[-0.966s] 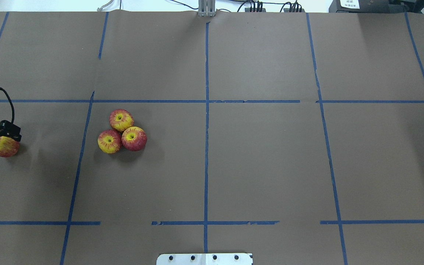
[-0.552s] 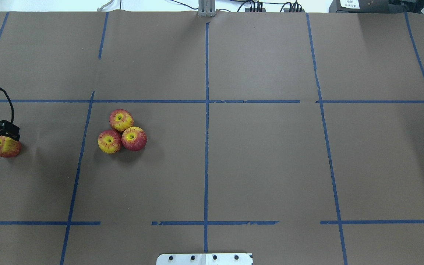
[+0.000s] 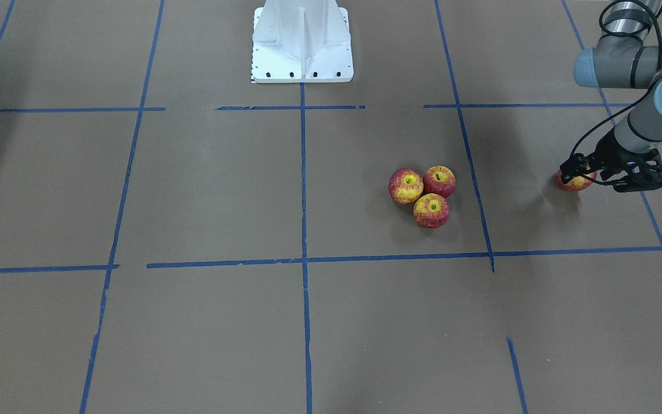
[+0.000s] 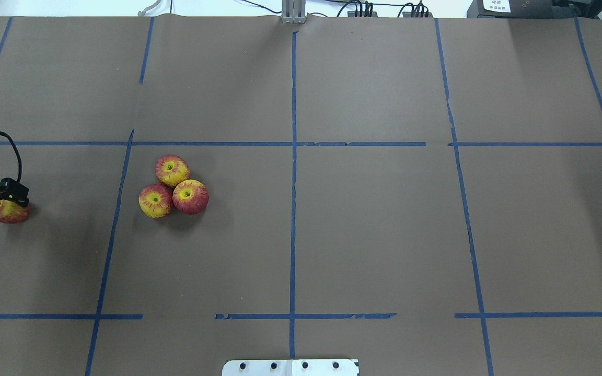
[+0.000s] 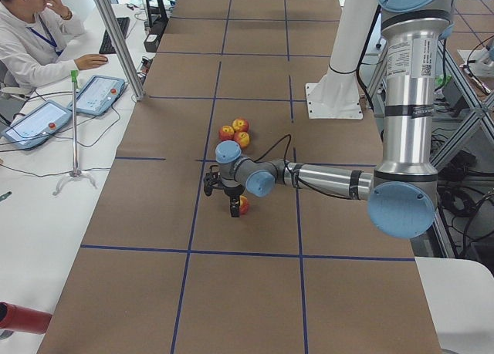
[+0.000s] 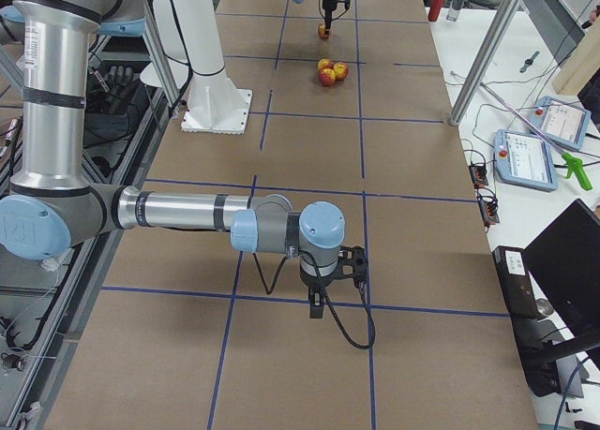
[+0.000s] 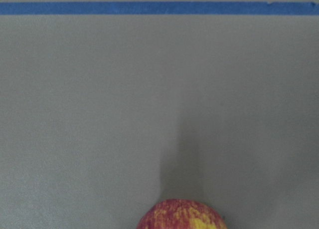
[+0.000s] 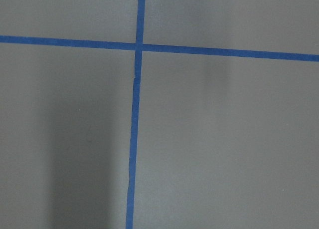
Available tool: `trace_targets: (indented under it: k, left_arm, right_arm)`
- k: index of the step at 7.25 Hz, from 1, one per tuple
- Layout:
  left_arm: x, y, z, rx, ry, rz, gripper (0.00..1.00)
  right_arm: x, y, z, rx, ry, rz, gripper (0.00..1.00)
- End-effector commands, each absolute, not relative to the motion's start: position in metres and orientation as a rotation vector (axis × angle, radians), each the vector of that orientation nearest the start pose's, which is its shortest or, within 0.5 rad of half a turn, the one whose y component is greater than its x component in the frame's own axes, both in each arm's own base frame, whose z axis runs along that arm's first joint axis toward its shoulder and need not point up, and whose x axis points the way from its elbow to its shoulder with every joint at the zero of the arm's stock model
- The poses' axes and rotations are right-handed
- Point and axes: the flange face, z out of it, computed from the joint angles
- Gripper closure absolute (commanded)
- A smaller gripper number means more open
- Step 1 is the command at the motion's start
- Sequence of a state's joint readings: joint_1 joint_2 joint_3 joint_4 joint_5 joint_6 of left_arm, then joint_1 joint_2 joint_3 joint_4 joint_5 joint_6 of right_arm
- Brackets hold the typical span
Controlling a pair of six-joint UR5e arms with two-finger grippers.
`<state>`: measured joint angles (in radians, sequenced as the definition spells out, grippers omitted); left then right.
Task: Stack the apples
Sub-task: 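Lift the apple with the left gripper and carry it over the three-apple cluster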
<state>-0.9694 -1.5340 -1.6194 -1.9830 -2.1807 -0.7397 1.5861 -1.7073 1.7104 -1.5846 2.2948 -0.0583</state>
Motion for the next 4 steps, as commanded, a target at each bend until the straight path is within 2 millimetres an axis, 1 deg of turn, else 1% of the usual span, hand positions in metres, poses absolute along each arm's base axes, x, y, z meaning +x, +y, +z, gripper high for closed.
trace_targets:
  k: [1,2,3,4]
  left_arm:
    - [0.223,-0.454,0.618,-0.064,0.729,0.002,0.32]
    - [0.224,-0.453,0.618,-0.069,0.728,0.004,0.70]
    - [0.223,-0.452,0.616,-0.078,0.729,0.001,1.00]
    - [0.225,-0.448,0.581,-0.137,0.776,0.006,1.00]
  right_arm:
    - [0.074,-0.432,0.658,0.016,-0.724,-0.037,0.00]
    - [0.074,-0.432,0.658,0.016,-0.724,-0.037,0.00]
    - [0.074,-0.432,0.658,0.016,-0.724,-0.037,0.00]
    - [0.074,-0.432,0.658,0.016,-0.724,-0.037,0.00]
